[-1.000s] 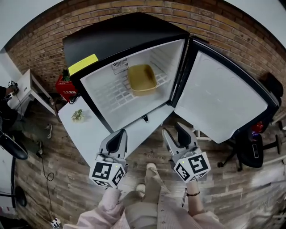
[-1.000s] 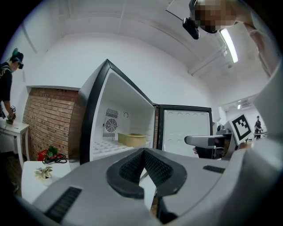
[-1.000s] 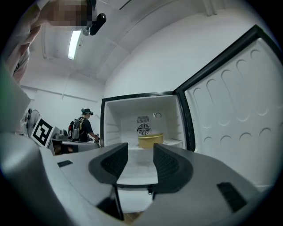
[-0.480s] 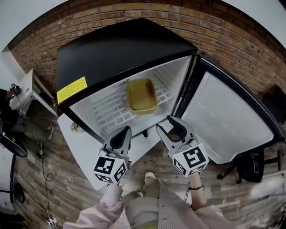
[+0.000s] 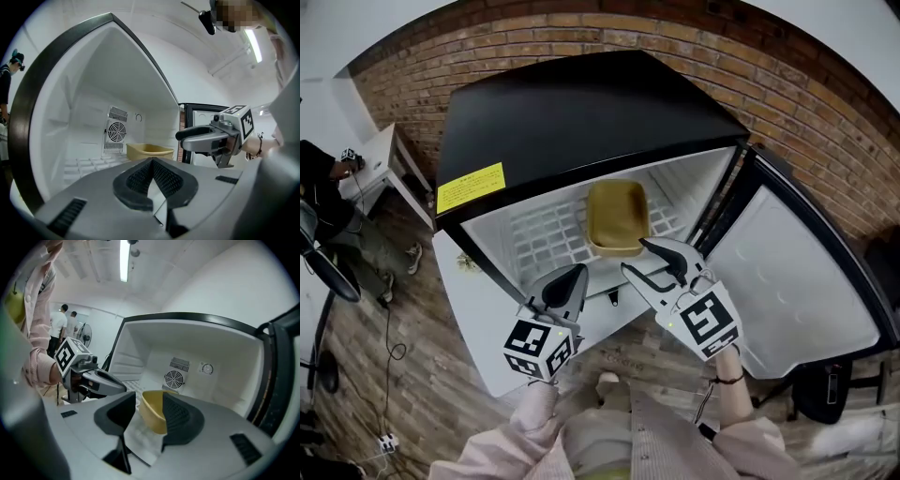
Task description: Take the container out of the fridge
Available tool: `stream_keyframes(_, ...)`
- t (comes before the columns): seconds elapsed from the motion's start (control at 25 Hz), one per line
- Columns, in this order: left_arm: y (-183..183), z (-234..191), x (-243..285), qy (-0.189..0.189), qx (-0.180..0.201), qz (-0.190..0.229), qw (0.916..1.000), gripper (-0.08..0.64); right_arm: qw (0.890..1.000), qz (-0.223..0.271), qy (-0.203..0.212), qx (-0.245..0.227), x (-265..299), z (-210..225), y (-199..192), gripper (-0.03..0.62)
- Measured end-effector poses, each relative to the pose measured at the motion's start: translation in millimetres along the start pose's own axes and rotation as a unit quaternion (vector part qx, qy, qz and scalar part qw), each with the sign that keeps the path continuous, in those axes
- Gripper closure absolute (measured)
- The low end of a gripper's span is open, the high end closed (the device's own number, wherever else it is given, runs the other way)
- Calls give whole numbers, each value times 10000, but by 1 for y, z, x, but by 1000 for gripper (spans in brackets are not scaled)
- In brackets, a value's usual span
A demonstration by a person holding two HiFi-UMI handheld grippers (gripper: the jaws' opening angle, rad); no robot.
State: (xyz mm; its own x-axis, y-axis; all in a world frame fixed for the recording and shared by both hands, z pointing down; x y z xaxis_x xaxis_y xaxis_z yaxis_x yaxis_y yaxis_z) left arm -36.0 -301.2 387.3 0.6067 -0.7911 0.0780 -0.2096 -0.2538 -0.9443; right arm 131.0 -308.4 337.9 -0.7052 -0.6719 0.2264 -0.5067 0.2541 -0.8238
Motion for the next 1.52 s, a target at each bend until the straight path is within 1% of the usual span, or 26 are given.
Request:
stream_keyframes(0.16, 0, -6, 2, 93, -35, -14, 9999, 568, 9979, -215, 410, -462, 17, 7, 3, 407)
stream_keyframes(0.28, -1, -9, 4, 58, -86, -75, 9999, 568, 9915, -633, 762, -842, 28, 5, 2, 407)
stream_keyframes(0.36, 0, -10, 7, 7, -121, -83, 9999, 568, 9844, -950, 1028, -1070, 35, 6, 1, 408)
stream_keyframes(0.48, 0, -11, 12, -107, -184, -142, 9997, 568, 9733, -1280, 1378, -1315, 44, 5, 1, 415)
stream_keyframes(0.6, 0, -9, 15, -266, -168, -231, 9992, 568, 9596, -1646, 1613, -1615, 52, 3, -2, 426)
stream_keyframes(0.76, -1, -12, 14, -366, -237, -277, 9987, 568, 9420, -2022, 1910, -1880, 59, -1, -5, 429)
stream_keyframes(0.92, -1, -14, 13, -424, -264, -301, 9983, 568, 9254, -2303, 2033, -2219, 63, -6, -8, 477)
stream_keyframes(1.0, -1, -16, 13, -438, -269, -295, 9982, 568, 9198, -2388, 2027, -2363, 65, -8, -10, 479)
stream_keyframes(1.04, -1, -17, 13, -438, -274, -288, 9982, 568, 9184, -2407, 2022, -2403, 66, -9, -10, 488)
stream_keyframes(1.12, 0, -18, 13, -428, -284, -266, 9983, 568, 9170, -2420, 2018, -2447, 66, -9, -10, 532)
stream_keyframes(1.32, 1, -19, 12, -443, -282, -235, 9983, 568, 9133, -2438, 2106, -2493, 64, -11, -7, 535)
stream_keyframes(1.52, 2, -14, 8, -491, -274, -264, 9981, 568, 9164, -2385, 2006, -2513, 58, -12, -5, 554)
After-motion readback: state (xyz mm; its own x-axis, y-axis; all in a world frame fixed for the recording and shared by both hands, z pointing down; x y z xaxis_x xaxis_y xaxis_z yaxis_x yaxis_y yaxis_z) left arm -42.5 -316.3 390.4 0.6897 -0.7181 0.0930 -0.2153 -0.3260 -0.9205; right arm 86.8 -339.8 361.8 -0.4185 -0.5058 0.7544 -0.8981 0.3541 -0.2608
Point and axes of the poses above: the fingertips, and each gripper's own axes: x forward along the fingers, z to its right, y out of its top, the point moved 7 cm from there along -x, backward along the fingers, and after that the axes turned 11 degrees about -x, right-handed, at the moved point
